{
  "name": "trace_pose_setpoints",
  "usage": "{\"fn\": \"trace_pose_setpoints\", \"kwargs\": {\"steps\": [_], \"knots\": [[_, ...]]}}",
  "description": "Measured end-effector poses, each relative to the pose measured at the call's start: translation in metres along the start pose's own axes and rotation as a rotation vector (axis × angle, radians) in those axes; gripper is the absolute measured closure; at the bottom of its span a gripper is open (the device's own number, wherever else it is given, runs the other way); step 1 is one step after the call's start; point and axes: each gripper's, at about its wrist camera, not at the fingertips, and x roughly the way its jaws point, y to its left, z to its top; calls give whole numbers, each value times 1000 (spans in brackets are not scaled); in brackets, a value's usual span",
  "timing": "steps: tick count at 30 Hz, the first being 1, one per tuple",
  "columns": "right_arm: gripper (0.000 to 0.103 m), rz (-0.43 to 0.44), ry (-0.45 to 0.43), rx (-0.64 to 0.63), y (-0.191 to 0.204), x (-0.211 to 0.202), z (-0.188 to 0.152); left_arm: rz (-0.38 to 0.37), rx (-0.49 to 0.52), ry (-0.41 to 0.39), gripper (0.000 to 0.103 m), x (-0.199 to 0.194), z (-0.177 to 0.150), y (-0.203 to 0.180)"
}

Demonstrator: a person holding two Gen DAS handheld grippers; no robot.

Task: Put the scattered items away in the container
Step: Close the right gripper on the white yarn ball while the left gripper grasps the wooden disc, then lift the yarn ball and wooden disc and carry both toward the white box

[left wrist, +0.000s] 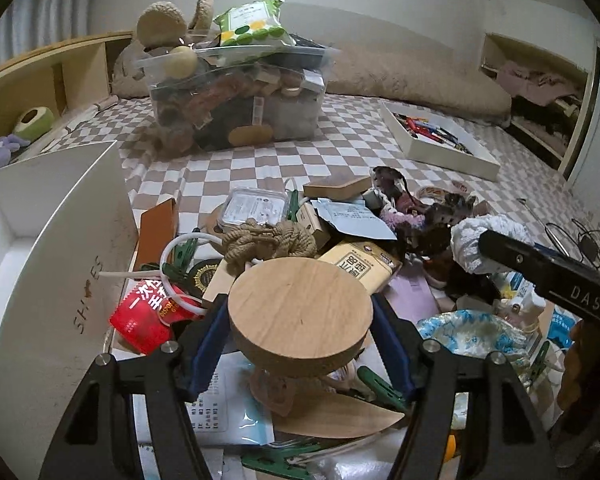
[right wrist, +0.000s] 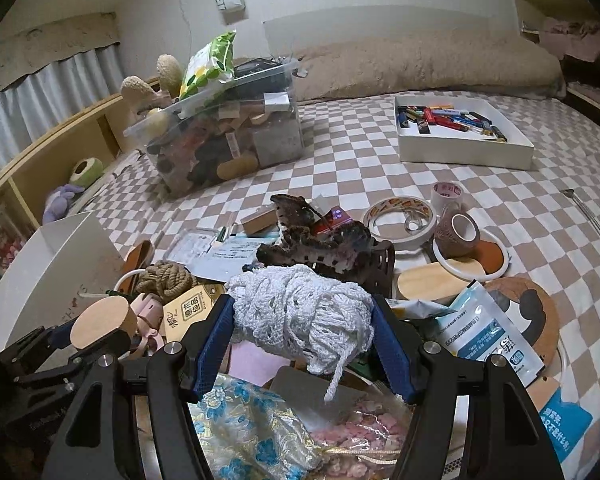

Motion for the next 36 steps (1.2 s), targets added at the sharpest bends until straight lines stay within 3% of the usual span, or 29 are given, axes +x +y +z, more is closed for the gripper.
{"fn": "trace_pose_setpoints", "kwargs": {"steps": [9, 36], "knots": [[35, 16, -6, -2, 2, -6, -1, -12, -19, -38, 34, -14, 3, 7], [35, 23, -203, -89, 53, -90, 40, -28, -61, -196, 34, -90, 31, 39]]}}
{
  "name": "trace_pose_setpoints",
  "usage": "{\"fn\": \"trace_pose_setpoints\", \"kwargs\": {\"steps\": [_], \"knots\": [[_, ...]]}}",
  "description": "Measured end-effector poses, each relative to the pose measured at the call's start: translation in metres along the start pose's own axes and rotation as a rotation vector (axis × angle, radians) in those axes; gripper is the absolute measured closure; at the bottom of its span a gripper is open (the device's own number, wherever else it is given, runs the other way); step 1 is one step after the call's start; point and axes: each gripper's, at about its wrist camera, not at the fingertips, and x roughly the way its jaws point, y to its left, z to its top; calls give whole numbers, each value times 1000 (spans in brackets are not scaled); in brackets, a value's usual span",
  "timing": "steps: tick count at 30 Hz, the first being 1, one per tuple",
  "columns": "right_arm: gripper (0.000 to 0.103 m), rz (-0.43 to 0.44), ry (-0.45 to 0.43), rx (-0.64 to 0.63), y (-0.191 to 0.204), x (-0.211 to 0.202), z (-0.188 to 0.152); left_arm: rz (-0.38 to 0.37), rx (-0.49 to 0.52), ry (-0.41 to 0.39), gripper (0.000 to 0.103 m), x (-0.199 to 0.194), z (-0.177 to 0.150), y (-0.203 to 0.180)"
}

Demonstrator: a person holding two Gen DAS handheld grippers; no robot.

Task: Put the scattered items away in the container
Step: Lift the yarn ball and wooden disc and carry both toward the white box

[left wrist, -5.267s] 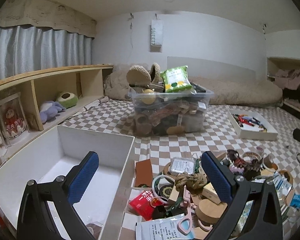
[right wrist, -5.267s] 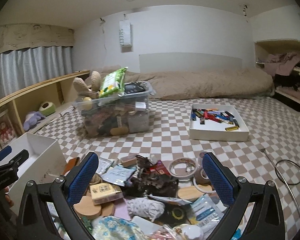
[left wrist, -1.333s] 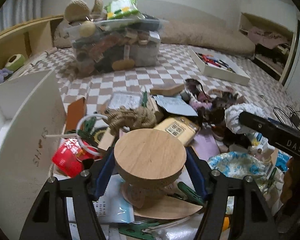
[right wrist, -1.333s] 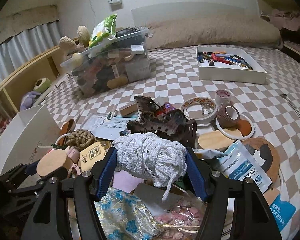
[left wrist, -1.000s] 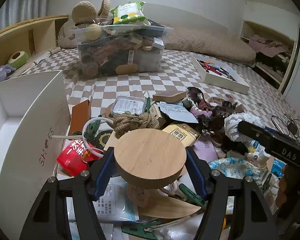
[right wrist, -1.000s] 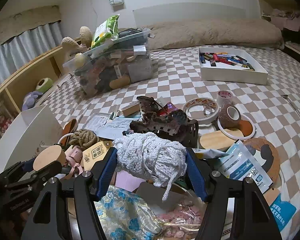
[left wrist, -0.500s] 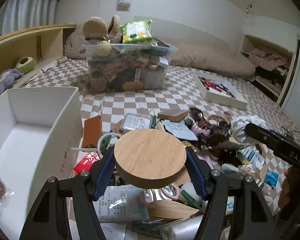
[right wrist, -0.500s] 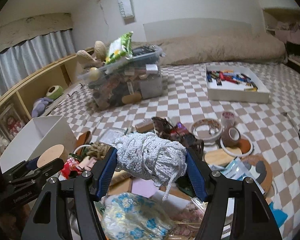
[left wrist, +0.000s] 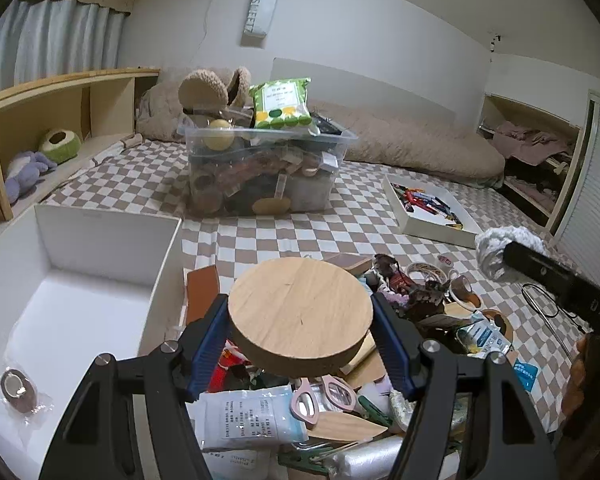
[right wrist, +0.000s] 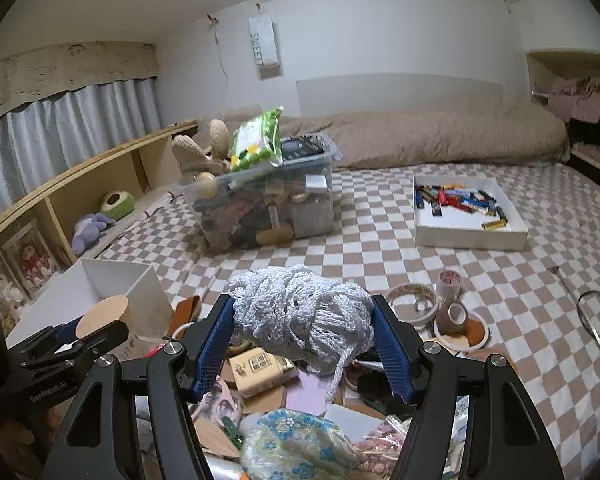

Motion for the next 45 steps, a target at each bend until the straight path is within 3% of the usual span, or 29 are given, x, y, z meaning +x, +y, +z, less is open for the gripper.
{"fn": "trace_pose_setpoints", "kwargs": {"steps": [11, 33, 45], "knots": [[35, 88, 2, 3, 34, -7, 9, 57, 15, -50, 34, -41, 14, 20], [35, 255, 55, -74, 145, 23, 14, 249, -54, -108, 34, -104, 13, 120], [35, 289, 97, -141, 198, 44, 3, 299, -84, -122, 34, -120, 8, 164]]}}
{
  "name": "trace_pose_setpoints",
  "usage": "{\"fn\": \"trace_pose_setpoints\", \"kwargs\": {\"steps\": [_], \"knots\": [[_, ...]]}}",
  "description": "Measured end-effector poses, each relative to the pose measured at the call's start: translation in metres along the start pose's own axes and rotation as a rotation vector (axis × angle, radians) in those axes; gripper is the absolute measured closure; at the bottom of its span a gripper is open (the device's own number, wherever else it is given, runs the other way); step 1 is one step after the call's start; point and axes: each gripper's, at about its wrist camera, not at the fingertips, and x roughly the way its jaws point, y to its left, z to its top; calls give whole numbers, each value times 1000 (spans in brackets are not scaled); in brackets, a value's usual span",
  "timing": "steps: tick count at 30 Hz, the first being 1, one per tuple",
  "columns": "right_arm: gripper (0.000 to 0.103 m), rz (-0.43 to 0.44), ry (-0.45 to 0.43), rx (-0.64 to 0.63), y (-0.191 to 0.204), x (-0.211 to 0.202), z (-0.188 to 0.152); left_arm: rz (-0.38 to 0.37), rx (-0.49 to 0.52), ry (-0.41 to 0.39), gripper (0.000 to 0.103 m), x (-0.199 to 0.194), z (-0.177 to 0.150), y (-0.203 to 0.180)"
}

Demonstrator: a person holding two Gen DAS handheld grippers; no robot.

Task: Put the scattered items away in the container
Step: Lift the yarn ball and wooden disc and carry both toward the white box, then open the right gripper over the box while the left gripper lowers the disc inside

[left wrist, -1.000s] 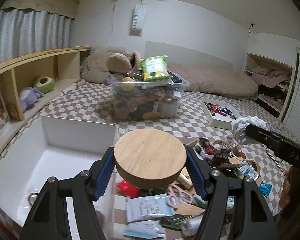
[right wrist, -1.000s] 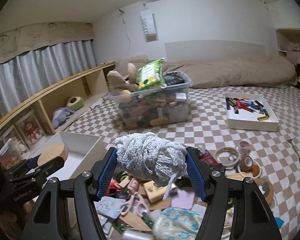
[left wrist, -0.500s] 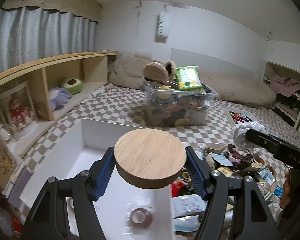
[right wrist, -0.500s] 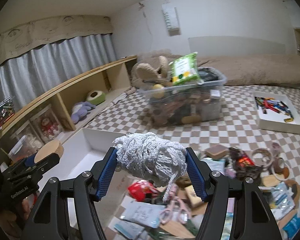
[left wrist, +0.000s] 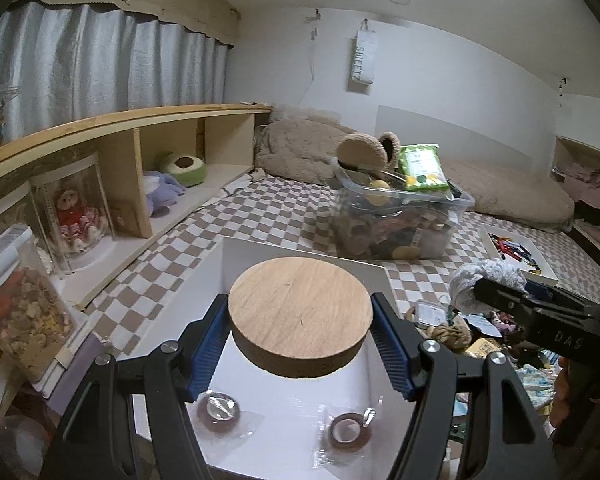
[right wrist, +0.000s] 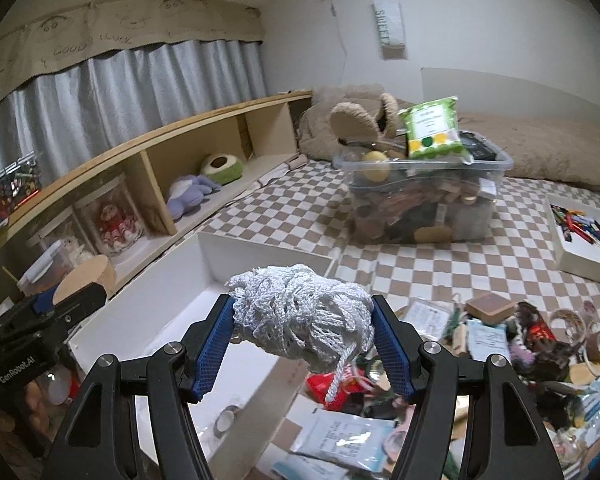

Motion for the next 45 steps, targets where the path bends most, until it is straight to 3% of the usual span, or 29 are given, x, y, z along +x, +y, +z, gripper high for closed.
{"fn": "trace_pose_setpoints", "kwargs": {"steps": [16, 22, 32, 41, 45], "knots": [[35, 39, 82, -44, 34, 47, -1, 20, -16, 63, 34, 34, -7, 37], [35, 69, 185, -67, 47, 76, -6, 1, -1, 134, 34, 58, -14, 39], [35, 78, 343, -218, 72, 116, -26, 7, 12, 252, 34, 89, -30, 46], [35, 134, 459, -349, 96, 128, -46, 1, -9, 286, 34, 89, -34, 53], [34, 125, 467, -372, 98, 128, -47, -4, -3, 310, 34, 89, -37, 54]]}}
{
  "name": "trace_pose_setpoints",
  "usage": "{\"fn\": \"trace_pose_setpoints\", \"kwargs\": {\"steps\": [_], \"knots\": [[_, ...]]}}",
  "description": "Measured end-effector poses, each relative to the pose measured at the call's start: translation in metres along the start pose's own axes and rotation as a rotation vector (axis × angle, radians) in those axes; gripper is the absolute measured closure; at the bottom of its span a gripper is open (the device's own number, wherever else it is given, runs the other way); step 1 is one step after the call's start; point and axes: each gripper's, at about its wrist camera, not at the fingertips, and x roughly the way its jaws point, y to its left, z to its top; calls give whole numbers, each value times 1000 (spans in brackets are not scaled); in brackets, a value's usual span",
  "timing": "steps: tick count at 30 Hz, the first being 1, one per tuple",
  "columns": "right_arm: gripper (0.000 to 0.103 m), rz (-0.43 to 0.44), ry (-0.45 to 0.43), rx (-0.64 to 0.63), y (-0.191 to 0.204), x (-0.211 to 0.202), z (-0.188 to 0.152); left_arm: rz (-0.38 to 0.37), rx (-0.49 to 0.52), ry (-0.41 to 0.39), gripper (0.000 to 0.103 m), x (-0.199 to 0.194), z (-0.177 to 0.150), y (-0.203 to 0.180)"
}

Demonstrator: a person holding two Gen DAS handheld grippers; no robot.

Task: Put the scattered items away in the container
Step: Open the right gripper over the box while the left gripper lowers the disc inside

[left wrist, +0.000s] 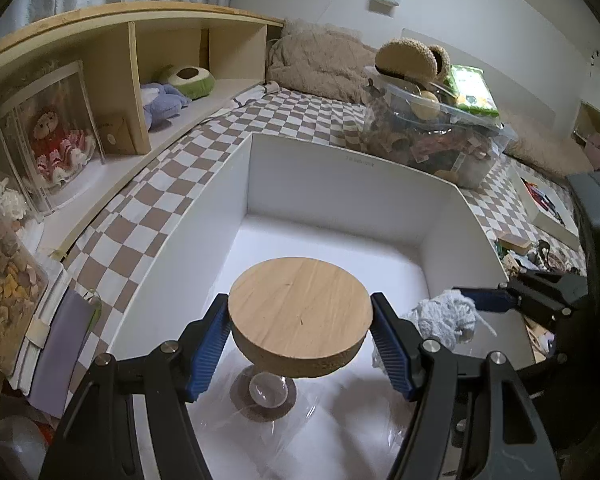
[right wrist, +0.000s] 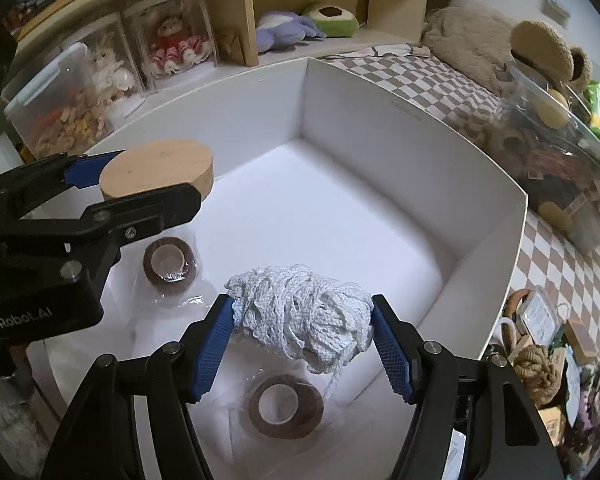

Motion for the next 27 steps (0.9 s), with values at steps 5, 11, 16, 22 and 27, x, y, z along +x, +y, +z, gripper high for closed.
{"fn": "trace_pose_setpoints", "kwargs": {"steps": [5, 11, 16, 22, 27], "knots": [[20, -10, -20, 32, -7, -5, 2, -9, 16, 26, 34, 2, -4, -4], [19, -60, -30, 4, -5, -11, 0, -16, 26, 42, 34, 3, -7, -9], [19, -126, -26, -44, -2, -13, -1, -8, 38, 58, 34, 6, -9, -12], [19, -137, -4, -112, 6, -11, -7, -23, 36, 69, 34, 6, -9, -17], [19, -123, 10, -138, 9, -10, -11, -47, 51, 84, 34, 7, -4, -30]]}}
